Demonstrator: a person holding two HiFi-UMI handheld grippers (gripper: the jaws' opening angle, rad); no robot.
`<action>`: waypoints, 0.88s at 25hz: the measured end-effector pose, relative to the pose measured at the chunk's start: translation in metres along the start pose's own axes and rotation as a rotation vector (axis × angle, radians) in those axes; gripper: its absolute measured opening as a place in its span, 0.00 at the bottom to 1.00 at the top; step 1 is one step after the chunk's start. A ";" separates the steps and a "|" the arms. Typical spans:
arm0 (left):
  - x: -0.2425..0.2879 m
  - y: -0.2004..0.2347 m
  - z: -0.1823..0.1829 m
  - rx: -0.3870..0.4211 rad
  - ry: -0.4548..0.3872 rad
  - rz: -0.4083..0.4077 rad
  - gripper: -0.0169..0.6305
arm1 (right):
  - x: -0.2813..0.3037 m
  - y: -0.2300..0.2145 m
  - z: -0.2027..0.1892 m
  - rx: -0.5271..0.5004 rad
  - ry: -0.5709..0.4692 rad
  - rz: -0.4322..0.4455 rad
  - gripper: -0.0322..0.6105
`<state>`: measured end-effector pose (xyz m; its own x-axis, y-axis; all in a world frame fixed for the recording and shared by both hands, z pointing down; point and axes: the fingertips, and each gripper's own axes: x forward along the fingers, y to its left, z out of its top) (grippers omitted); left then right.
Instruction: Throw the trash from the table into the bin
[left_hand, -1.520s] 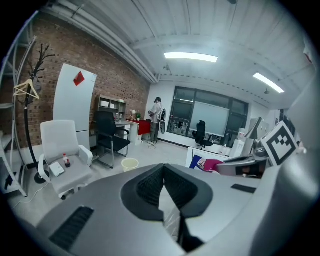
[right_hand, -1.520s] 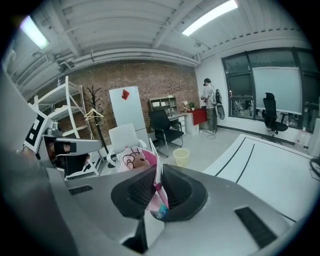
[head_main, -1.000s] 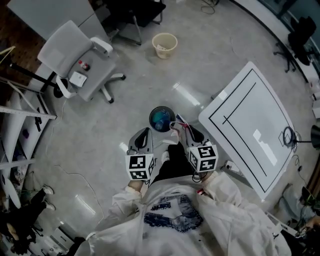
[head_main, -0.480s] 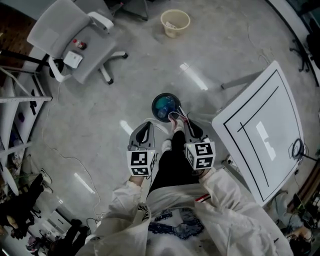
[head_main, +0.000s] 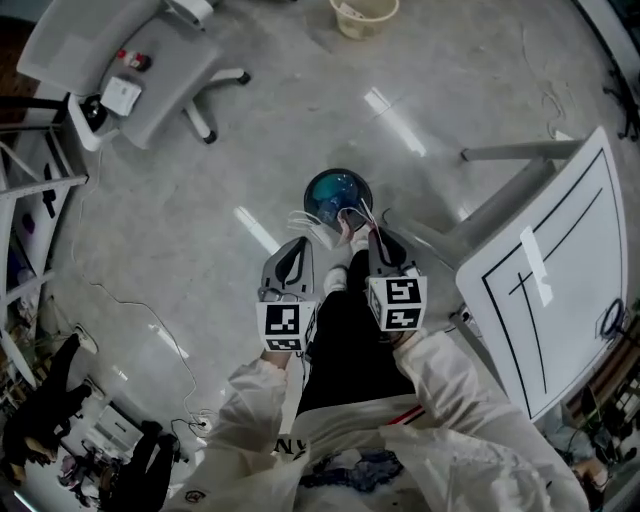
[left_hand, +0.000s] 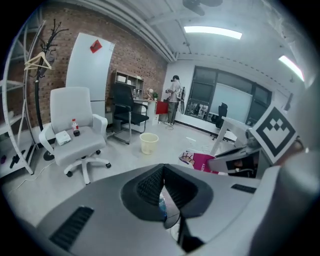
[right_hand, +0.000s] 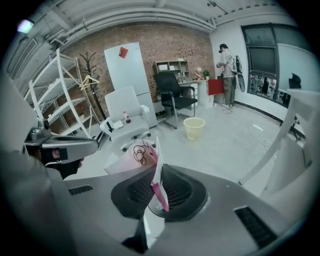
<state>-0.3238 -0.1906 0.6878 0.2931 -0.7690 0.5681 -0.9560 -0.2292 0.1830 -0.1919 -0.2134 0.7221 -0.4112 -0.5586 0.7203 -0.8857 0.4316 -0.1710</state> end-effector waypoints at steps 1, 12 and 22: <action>0.009 0.003 -0.011 -0.002 0.003 -0.001 0.04 | 0.012 -0.001 -0.009 -0.002 0.007 0.001 0.11; 0.092 0.021 -0.119 -0.029 0.055 0.000 0.04 | 0.113 -0.047 -0.090 -0.037 0.039 -0.047 0.11; 0.144 0.036 -0.176 -0.070 0.097 0.016 0.04 | 0.205 -0.064 -0.182 -0.099 0.204 0.008 0.10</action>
<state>-0.3143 -0.2047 0.9176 0.2807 -0.7100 0.6459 -0.9585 -0.1728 0.2267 -0.1799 -0.2265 1.0034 -0.3571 -0.4041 0.8421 -0.8529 0.5086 -0.1177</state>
